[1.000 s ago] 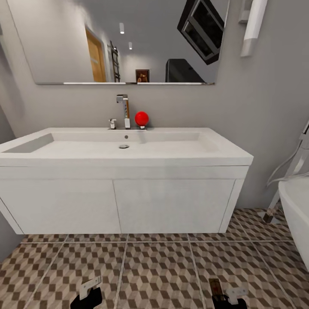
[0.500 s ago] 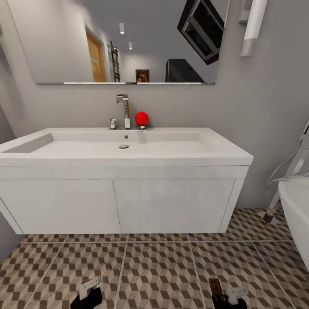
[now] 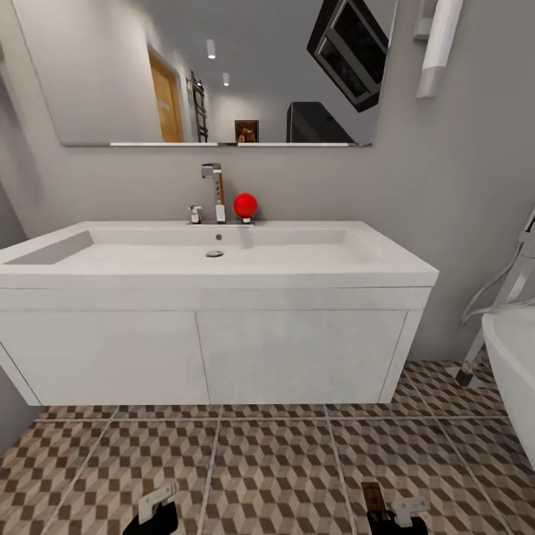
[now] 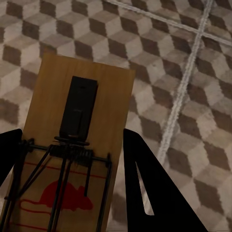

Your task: Take the four mousetraps from the cabinet in the bathroom and place them on the bathroom floor. Make sure all four end up on the same floor surface, and ensure that at least two of them are either under or directly next to the same bathroom sink.

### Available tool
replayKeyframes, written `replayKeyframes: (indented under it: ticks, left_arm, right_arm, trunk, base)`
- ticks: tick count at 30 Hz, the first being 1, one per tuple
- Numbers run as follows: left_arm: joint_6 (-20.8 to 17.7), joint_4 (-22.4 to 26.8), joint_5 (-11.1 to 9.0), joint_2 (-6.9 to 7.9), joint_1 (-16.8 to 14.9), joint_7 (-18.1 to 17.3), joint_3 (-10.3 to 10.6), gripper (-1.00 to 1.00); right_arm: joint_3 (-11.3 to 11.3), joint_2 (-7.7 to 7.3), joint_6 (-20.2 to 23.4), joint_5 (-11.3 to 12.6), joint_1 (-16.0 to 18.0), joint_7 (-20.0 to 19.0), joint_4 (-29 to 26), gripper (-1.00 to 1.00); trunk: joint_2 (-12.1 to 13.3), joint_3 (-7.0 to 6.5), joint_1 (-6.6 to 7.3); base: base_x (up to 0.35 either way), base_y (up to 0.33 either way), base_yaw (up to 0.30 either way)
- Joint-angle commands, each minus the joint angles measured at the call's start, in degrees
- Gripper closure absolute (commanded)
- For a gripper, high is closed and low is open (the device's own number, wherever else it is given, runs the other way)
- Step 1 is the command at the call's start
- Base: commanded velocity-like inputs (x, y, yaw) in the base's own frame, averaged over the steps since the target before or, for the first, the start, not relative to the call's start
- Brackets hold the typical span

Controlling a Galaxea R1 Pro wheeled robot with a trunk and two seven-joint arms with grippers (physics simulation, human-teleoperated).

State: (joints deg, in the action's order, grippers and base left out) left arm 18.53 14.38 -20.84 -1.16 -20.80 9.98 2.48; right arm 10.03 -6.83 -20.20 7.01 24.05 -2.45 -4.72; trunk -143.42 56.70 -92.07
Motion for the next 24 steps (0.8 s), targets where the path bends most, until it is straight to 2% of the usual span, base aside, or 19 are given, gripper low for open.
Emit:
replayKeyframes:
  ticks: [1,17,24]
  left_arm:
    - [0.16,-0.10,0.07,-0.01,-0.03,0.21,0.24,1.00]
    - [-0.03,-0.97,0.08,-0.44,-0.03,0.20,0.39,1.00]
    - [-3.36,0.32,-0.06,-0.16,-0.07,0.14,0.66,1.00]
  right_arm:
    - [0.34,-0.02,-0.19,0.81,0.03,-0.48,0.06,1.00]
    - [0.29,0.06,-0.19,0.72,0.03,-0.51,0.06,1.00]
    - [0.26,0.14,-0.19,0.72,0.03,-0.53,-0.26,1.00]
  trunk:
    - [-0.02,0.05,0.01]
    - [-0.02,0.05,0.01]
    - [-0.02,0.05,0.01]
  base:
    - [0.000,0.000,0.000]
    - [0.000,0.000,0.000]
    - [0.000,0.000,0.000]
